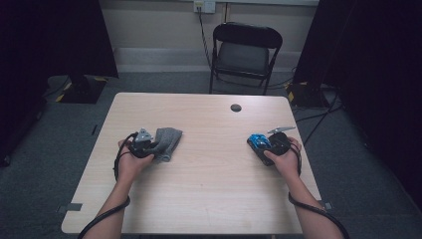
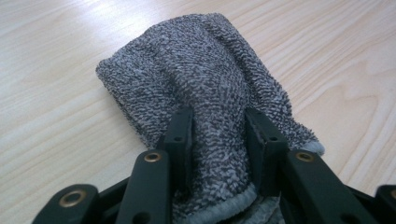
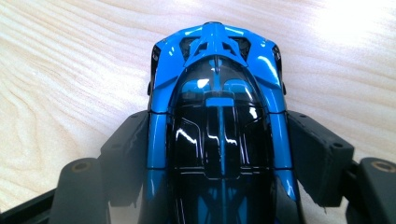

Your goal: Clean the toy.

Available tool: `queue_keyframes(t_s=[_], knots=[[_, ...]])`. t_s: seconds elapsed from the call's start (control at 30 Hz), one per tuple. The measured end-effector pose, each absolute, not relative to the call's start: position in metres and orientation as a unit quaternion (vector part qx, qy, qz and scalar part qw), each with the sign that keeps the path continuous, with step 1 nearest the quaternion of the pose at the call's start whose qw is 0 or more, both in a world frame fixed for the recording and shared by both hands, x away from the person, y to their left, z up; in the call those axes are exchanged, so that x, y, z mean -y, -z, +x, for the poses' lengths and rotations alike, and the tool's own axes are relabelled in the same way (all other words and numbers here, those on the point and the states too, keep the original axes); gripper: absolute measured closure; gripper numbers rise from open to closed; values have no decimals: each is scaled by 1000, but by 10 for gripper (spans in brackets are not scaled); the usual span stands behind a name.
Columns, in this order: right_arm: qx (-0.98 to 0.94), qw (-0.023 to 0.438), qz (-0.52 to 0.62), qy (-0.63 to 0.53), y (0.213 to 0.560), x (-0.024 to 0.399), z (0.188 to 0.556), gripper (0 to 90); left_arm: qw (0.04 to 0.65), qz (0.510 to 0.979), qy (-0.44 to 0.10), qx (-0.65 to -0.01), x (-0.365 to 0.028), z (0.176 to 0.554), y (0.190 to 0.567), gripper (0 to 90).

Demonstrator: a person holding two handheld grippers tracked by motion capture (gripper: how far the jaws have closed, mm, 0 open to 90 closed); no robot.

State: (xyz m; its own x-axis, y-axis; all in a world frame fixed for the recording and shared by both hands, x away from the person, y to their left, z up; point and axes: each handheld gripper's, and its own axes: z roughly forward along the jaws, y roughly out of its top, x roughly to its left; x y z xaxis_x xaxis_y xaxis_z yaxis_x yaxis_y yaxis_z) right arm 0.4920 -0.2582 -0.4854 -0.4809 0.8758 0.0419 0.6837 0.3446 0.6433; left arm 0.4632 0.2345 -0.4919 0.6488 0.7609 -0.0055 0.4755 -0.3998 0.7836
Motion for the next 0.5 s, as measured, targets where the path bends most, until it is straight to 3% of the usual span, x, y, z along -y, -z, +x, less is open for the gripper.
queue_keyframes(t_s=[0.37,0.5], knots=[[-809,158,478,-304,485,259,493,267,390,817,-180,-385,-233,463,491,571],[-811,158,473,-306,487,260,493,244,390,812,-177,-397,-233,464,489,480]])
